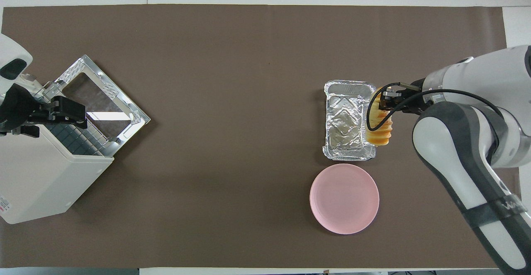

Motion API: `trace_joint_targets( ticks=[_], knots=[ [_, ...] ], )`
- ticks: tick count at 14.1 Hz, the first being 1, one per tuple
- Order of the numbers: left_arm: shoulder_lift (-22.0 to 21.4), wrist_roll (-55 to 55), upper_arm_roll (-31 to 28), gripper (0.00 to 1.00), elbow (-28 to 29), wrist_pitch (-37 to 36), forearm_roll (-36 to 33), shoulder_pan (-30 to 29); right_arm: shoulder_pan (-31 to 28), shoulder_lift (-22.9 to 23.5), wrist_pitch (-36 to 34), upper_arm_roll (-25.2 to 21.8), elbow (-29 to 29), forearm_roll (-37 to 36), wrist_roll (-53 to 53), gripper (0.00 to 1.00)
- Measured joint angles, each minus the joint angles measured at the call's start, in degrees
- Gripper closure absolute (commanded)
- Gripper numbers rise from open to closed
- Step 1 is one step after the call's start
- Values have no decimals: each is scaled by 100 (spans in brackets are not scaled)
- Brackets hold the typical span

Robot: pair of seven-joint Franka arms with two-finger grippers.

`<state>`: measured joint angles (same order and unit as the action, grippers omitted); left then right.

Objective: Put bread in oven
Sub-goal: 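Lift the bread roll and lower it into the foil tray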

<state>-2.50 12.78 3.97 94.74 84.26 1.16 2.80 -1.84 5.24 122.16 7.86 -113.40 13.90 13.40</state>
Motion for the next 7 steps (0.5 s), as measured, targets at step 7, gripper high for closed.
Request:
trace_joint_targets(
  ticks=[7],
  knots=[
    [0, 0, 0, 0, 0, 0, 0, 0, 588, 712, 494, 42, 113, 8, 237, 100]
  ],
)
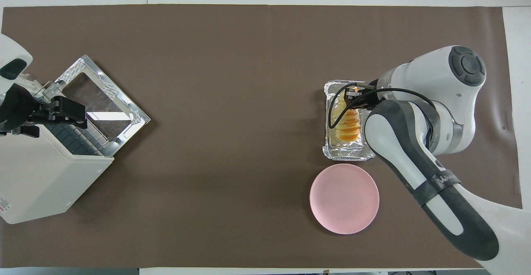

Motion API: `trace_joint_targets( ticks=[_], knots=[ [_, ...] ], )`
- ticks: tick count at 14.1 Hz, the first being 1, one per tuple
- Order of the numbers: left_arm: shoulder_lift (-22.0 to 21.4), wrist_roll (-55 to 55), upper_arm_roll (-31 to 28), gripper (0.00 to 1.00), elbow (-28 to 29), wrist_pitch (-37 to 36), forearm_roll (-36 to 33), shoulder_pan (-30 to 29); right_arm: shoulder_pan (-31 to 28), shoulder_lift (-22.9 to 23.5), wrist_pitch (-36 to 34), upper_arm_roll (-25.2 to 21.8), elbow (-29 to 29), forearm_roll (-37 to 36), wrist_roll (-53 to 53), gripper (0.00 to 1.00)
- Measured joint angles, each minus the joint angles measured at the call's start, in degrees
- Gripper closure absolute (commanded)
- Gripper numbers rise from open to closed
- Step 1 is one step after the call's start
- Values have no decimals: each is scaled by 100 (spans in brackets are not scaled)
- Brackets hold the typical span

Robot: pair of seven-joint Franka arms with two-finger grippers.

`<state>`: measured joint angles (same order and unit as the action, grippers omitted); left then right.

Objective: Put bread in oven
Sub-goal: 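Open the right gripper to release the bread in the tray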

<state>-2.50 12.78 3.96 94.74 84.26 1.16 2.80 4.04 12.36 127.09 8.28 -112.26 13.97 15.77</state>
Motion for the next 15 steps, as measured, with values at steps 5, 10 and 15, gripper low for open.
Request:
trace_joint_targets(
  ticks=[5, 10, 15],
  knots=[
    [0, 0, 0, 0, 0, 0, 0, 0, 122, 155, 324, 1, -211, 0, 84, 80],
    [0, 0, 0, 0, 0, 0, 0, 0, 114, 161, 399, -7, -311, -6, 84, 0],
    [0, 0, 0, 0, 0, 0, 0, 0, -80, 35, 157, -63, -76, -20, -140, 0]
  ],
)
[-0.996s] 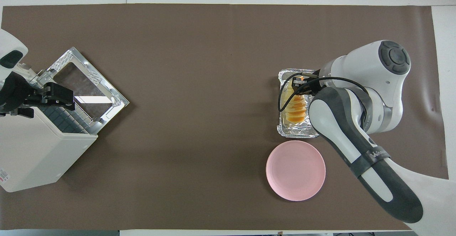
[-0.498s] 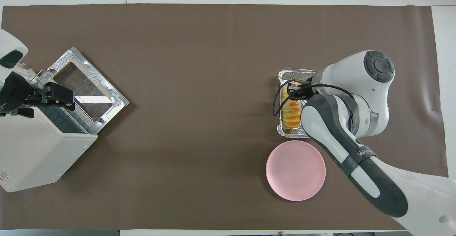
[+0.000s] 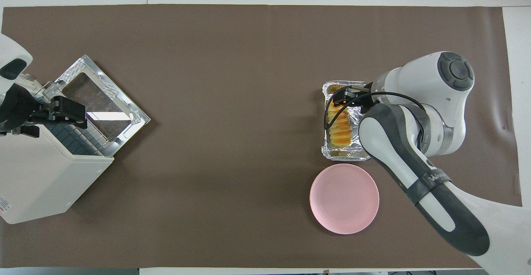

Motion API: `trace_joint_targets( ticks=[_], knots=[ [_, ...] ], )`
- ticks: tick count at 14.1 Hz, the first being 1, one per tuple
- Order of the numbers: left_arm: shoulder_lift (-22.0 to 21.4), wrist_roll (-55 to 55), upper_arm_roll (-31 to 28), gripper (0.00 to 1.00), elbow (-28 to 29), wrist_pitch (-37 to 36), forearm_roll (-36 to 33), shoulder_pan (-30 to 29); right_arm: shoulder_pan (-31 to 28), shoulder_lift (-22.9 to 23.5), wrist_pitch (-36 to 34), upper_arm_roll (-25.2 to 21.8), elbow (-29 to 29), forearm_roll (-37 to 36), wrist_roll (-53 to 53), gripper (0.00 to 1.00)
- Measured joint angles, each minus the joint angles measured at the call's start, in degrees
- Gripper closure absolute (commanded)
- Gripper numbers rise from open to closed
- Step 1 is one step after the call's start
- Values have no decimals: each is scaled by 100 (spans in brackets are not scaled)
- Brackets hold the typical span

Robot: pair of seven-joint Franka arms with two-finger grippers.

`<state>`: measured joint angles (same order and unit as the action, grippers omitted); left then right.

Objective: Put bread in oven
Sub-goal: 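Open the right gripper to release the bread in the tray, then grasp the rim of the foil tray with the right gripper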

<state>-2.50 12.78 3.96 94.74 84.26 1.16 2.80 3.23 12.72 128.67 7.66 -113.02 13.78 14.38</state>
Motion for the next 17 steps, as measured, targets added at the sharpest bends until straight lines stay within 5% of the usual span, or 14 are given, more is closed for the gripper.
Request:
trace_joint_targets(
  ticks=[7, 8, 11, 12, 17],
  knots=[
    [0, 0, 0, 0, 0, 0, 0, 0, -657, -36, -140, 1, -603, 24, -736, 9],
    [0, 0, 0, 0, 0, 0, 0, 0, -653, -38, -140, 17, -658, 25, -731, 17],
    [0, 0, 0, 0, 0, 0, 0, 0, -655, -65, -140, 21, -804, 27, -731, 84],
    [0, 0, 0, 0, 0, 0, 0, 0, -656, -82, -140, 20, -858, 27, -731, 100],
    [0, 0, 0, 0, 0, 0, 0, 0, -659, -118, -135, 17, -916, 53, -730, 100]
  ],
)
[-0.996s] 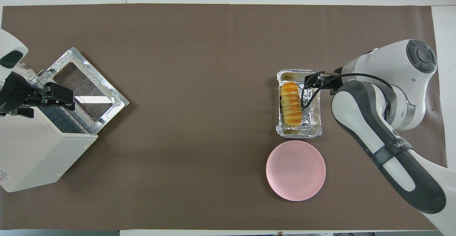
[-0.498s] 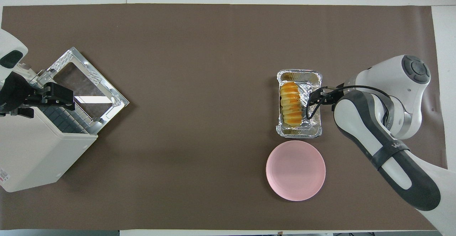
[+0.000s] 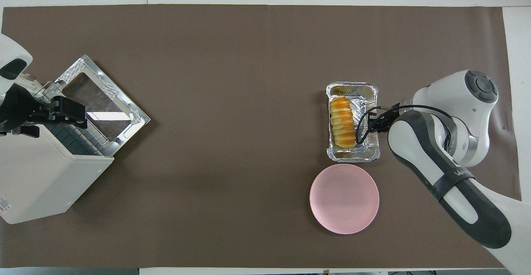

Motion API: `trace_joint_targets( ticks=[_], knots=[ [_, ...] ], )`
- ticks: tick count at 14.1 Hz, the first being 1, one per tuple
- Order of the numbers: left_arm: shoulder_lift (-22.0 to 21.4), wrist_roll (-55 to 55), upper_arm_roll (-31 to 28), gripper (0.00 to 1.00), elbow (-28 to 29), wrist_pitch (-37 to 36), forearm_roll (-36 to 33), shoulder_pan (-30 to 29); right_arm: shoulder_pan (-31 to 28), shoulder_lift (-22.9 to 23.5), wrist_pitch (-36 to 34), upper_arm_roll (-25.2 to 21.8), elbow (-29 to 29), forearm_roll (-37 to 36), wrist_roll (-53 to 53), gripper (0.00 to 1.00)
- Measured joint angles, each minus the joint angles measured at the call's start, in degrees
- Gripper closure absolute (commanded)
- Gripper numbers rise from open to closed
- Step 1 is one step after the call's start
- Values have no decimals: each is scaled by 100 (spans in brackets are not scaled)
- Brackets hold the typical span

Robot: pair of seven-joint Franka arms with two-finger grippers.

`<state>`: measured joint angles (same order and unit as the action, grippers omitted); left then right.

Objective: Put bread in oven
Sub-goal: 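Grasp the rim of the foil tray with the right gripper, then slide the foil tray toward the toaster oven with the right gripper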

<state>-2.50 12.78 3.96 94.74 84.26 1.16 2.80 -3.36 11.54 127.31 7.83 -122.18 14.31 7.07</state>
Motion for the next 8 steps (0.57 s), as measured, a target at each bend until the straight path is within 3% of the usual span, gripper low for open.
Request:
trace_joint_targets(
  ticks=[5, 8],
  knots=[
    [0, 0, 0, 0, 0, 0, 0, 0, 227, -50, -42, 49, 554, 43, 47, 100],
    [0, 0, 0, 0, 0, 0, 0, 0, 1027, 55, -3, 68, 1322, 148, 735, 100]
  ],
)
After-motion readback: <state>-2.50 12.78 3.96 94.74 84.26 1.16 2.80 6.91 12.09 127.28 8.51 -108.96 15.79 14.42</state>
